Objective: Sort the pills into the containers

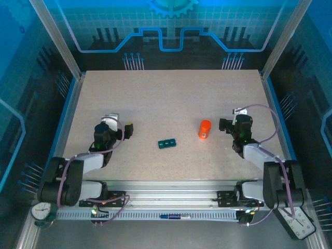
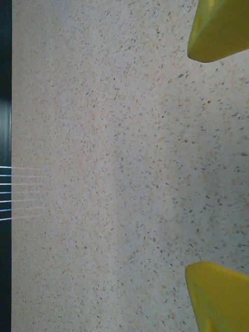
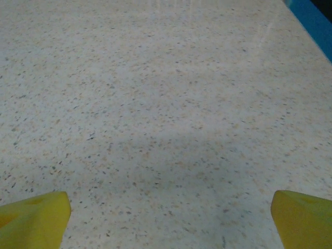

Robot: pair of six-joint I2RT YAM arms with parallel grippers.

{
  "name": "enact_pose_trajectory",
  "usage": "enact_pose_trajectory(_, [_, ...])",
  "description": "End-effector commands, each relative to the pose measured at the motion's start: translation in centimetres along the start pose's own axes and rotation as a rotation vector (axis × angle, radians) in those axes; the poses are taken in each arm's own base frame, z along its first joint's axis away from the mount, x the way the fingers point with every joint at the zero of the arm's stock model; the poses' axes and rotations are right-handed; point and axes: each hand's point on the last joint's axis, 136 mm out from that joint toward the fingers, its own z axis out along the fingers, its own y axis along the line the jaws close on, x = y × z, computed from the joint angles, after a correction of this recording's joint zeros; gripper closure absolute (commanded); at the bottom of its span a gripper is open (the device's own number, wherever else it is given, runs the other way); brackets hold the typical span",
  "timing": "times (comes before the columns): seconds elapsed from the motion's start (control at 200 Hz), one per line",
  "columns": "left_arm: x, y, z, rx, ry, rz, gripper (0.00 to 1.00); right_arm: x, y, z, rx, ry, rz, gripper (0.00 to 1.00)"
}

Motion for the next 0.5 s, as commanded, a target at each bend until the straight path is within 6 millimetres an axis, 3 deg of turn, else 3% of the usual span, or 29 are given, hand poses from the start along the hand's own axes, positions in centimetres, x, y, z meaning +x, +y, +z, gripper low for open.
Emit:
enact_pose_trajectory(0.0, [-3.3, 0.0, 0.8, 0.018, -0.135, 0.036, 0.01, -3.7, 1.2, 0.1, -0.02, -0.243, -0.032, 0.0])
enact_pose_trajectory(0.145, [-1.6, 0.3, 1.7, 0.022, -0.148, 0.032, 0.01, -2.4, 4.2, 1.2, -0.085, -0.291, -0.138, 0.0])
enact_pose_trajectory(0.195, [-1.9, 0.3, 1.8, 0.024, -0.174, 0.039, 0.01, -2.3, 4.6, 1.3, -0.081, -0.288, -0.154, 0.0])
enact_pose_trajectory(0.305, [-1.6, 0.4, 3.1, 0.035, -0.086, 0.026, 0.01, -2.1, 4.2, 2.3, -0.107, -0.224, -0.121, 0.0])
enact_pose_trajectory(0.495, [-1.8, 2.7, 3.9, -0.035, -0.041, -0.062, 0.01, -2.1, 3.4, 2.6, -0.123, -0.203, -0.076, 0.0])
